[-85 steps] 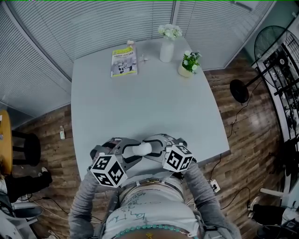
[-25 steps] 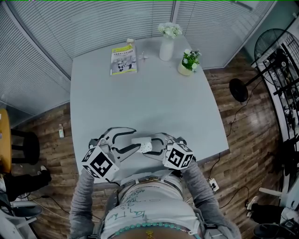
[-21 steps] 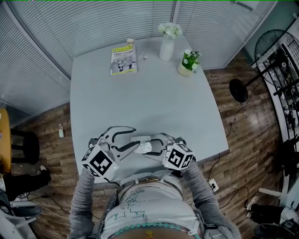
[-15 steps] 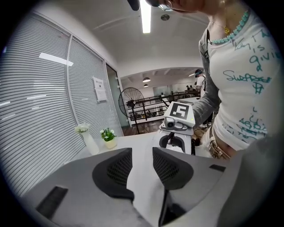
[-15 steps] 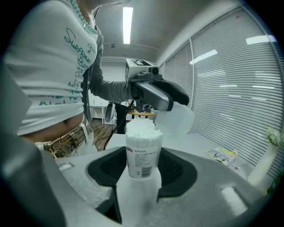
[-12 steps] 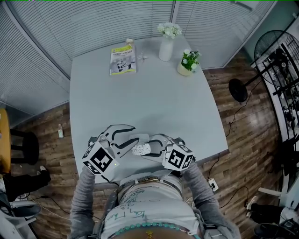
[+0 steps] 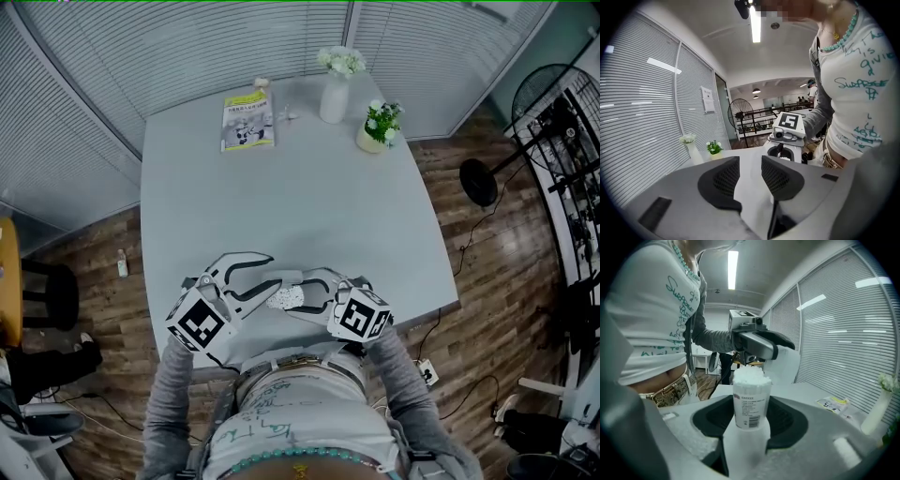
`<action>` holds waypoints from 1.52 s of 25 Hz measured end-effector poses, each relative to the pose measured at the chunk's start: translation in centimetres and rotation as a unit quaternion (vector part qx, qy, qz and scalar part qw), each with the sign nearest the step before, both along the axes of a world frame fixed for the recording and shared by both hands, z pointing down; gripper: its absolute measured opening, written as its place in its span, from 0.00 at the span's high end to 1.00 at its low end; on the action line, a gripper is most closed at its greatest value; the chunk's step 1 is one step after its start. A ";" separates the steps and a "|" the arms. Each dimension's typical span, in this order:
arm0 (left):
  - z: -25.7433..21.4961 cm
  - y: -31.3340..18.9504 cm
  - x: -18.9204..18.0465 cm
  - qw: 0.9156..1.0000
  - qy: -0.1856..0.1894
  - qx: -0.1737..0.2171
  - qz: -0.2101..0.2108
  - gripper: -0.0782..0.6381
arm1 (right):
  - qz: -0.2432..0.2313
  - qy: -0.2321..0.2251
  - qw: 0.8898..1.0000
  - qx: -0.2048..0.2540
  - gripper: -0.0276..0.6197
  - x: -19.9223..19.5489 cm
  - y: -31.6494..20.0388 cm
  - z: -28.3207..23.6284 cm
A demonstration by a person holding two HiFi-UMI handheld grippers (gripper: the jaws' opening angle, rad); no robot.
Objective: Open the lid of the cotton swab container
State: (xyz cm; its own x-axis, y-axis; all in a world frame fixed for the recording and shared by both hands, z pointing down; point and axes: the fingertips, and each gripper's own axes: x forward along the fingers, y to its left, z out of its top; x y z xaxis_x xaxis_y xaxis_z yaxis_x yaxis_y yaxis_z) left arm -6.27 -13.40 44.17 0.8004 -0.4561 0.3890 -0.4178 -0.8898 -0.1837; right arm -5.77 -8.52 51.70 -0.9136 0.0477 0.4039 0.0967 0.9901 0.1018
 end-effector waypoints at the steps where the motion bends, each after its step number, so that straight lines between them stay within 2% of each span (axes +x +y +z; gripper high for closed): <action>1: -0.3 0.1 0.1 1.000 0.014 0.001 0.000 0.69 | 0.003 -0.003 1.000 -0.001 0.63 0.1 -0.1 -0.1; 5: -2.3 0.4 0.3 0.996 0.085 -0.009 -0.001 0.67 | 0.014 -0.008 1.000 -0.001 0.63 0.5 -0.6 -0.4; 10: -2.5 1.4 0.1 0.992 0.119 -0.031 -0.006 0.61 | 0.029 -0.017 0.999 -0.005 0.63 0.9 -1.1 -0.5; 14: -1.3 2.5 0.2 0.991 0.125 -0.056 0.003 0.54 | 0.041 -0.040 0.998 -0.015 0.63 1.1 -1.6 -1.3; 19: 0.3 3.3 0.7 0.990 0.120 -0.076 0.016 0.53 | 0.041 -0.066 0.996 -0.034 0.64 1.3 -1.8 -2.9; 24: 2.2 3.9 1.3 0.993 0.090 -0.067 0.033 0.53 | 0.025 -0.071 0.996 -0.039 0.64 1.3 -1.2 -3.5; 28: 2.3 4.0 1.7 0.992 0.096 -0.072 0.044 0.53 | 0.013 -0.064 0.997 -0.042 0.64 1.1 -0.8 -3.6; 31: 2.3 3.9 1.6 0.993 0.096 -0.065 0.035 0.60 | 0.011 -0.067 0.997 -0.042 0.64 1.0 -0.7 -3.3; 38: 2.4 3.6 1.6 0.994 0.094 -0.059 0.016 0.61 | 0.015 -0.063 0.997 -0.041 0.64 0.8 -1.0 -3.6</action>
